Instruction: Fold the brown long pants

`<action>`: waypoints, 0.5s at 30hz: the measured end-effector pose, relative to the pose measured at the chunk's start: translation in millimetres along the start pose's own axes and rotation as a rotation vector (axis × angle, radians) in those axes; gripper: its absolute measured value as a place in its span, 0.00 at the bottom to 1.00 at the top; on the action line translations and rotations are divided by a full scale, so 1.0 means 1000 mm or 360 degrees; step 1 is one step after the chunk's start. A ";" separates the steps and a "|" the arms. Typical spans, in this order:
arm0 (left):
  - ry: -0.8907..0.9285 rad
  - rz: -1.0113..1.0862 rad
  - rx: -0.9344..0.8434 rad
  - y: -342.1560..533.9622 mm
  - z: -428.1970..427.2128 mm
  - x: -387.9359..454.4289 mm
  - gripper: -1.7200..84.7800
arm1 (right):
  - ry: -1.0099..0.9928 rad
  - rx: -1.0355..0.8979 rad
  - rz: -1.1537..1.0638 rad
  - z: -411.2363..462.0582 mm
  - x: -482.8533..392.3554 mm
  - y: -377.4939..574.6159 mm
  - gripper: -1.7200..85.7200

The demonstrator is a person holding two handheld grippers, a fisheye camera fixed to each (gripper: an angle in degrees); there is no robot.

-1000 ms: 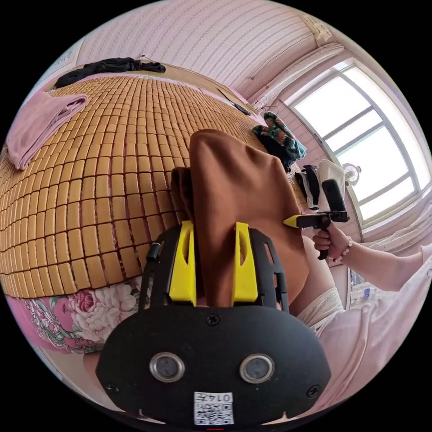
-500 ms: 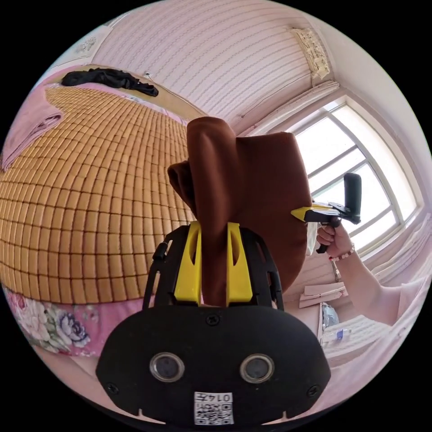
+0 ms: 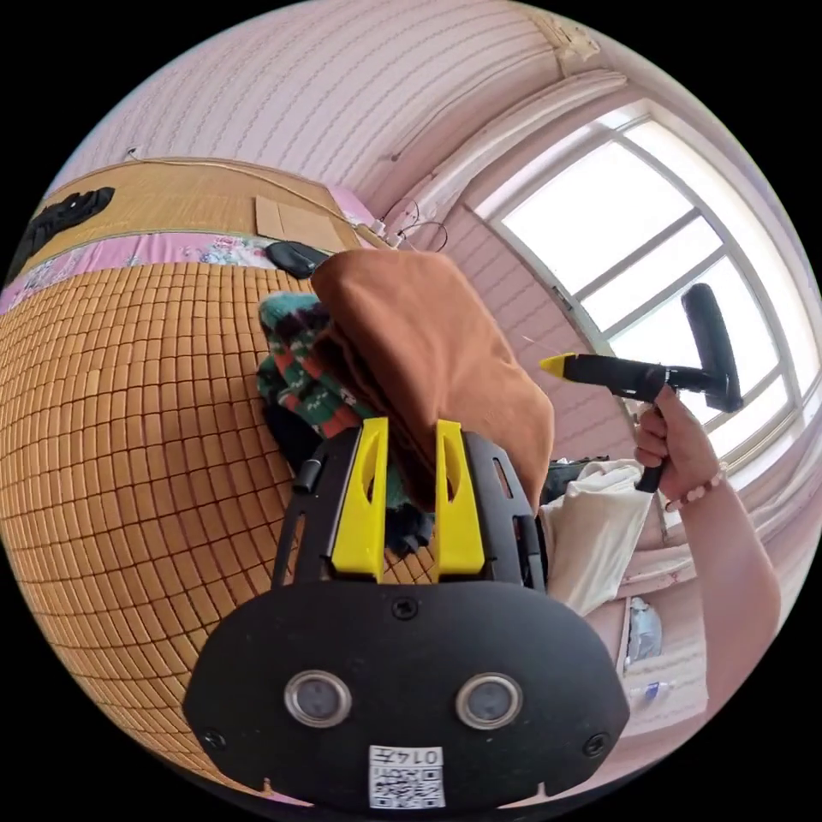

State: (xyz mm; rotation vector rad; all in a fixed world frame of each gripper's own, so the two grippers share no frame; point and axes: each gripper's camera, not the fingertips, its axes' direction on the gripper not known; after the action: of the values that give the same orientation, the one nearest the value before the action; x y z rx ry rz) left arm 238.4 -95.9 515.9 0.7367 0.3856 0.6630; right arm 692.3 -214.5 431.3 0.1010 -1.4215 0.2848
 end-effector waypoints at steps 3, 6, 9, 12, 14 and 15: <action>0.0082 0.0130 -0.0066 0.004 0.014 0.004 0.12 | 0.0164 -0.0150 -0.0086 0.078 -0.026 0.010 0.02; 0.0087 0.0204 0.0023 0.019 0.001 0.000 0.10 | 0.0246 -0.0062 -0.0087 0.086 -0.045 0.015 0.01; -0.0242 0.0319 0.0066 0.038 -0.038 -0.002 0.02 | 0.0246 0.0048 -0.0008 0.071 -0.055 0.031 0.01; -0.0445 0.0560 0.0177 0.092 -0.112 -0.015 0.01 | 0.0159 0.0486 -0.0076 0.036 -0.104 0.092 0.01; -0.0538 0.0675 0.0210 0.147 -0.164 -0.033 0.01 | -0.0182 0.0527 -0.0247 0.039 -0.158 0.157 0.01; -0.0587 0.0664 0.0191 0.188 -0.200 -0.048 0.01 | -0.0258 0.0497 -0.0301 0.046 -0.174 0.174 0.01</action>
State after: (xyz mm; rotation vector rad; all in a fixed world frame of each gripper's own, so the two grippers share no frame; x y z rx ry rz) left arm 16.9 73.3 518.5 1.0469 -0.0737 0.8790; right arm 582.9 -81.2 249.6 0.5214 -1.5069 0.3463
